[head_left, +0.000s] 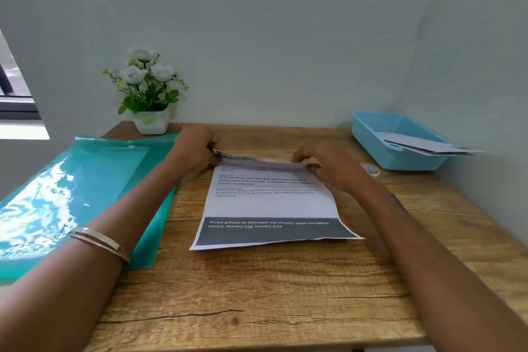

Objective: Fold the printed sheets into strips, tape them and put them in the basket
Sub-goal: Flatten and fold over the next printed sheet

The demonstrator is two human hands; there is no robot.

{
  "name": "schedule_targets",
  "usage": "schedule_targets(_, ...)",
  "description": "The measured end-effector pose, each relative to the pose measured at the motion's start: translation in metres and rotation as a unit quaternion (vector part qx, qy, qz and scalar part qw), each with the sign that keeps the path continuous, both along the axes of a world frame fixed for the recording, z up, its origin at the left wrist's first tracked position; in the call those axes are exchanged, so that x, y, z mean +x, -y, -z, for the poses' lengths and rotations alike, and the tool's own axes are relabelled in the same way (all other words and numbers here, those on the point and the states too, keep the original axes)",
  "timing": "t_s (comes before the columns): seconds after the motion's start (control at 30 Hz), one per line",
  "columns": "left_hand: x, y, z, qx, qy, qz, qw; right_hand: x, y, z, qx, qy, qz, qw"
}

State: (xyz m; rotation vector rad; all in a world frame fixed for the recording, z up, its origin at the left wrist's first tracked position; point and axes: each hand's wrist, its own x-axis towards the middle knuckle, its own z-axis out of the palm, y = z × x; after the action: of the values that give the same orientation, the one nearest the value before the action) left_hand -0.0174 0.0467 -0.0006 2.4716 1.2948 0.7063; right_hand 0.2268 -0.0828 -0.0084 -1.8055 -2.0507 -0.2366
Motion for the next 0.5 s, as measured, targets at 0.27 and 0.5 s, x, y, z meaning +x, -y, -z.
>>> schedule_targets(0.27,0.008,0.005,-0.007,0.058,-0.096,0.069,0.991,-0.004,0.011,-0.009,-0.192,0.081,0.015,0.978)
schedule_targets(0.5,0.021,0.011,0.010,0.055,-0.227,0.151,0.961,-0.037,0.003,-0.006,-0.161,0.023,-0.002,0.987)
